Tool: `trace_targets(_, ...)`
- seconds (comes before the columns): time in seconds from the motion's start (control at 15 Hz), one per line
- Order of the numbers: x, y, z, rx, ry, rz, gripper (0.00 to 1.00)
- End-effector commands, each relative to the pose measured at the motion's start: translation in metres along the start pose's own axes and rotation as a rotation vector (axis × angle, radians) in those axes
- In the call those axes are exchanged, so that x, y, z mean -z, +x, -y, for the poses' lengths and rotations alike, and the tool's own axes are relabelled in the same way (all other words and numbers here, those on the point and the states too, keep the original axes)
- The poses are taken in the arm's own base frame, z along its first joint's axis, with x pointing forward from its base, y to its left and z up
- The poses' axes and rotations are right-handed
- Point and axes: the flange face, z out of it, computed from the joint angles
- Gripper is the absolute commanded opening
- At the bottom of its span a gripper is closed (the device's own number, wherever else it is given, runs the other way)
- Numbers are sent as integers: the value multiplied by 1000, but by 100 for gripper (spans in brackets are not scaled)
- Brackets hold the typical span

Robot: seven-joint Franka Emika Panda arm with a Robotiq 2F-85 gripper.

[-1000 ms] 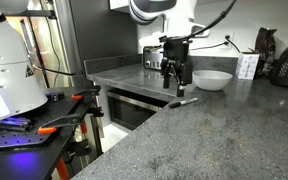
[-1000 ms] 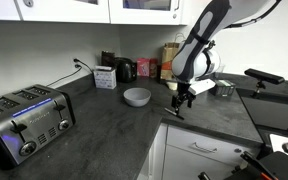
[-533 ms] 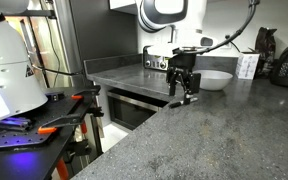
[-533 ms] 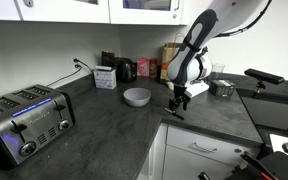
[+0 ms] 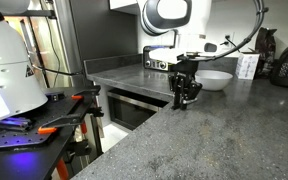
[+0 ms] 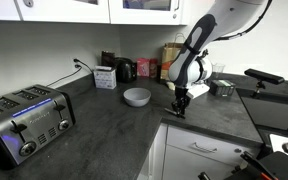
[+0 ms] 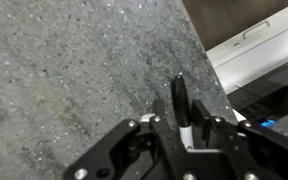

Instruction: Put the marker inside the bowl.

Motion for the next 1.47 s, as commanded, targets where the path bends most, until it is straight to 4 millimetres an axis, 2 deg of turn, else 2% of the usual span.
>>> trace_targets(0.0, -2, 2, -2, 32, 20, 4, 8)
trace_targets(0.07, -3, 2, -2, 33, 23, 4, 0)
trace_targets(0.27, 0, 2, 1, 43, 31, -4, 4)
trace_targets(0.53, 12, 4, 10, 92, 65, -64, 4)
trace_targets(0.67, 26, 6, 16, 144, 99, -132, 4)
trace_targets(1.07, 86, 2, 40, 387, 301, -323, 4)
trace_targets(1.4, 119, -13, 41, 595, 523, -434, 4)
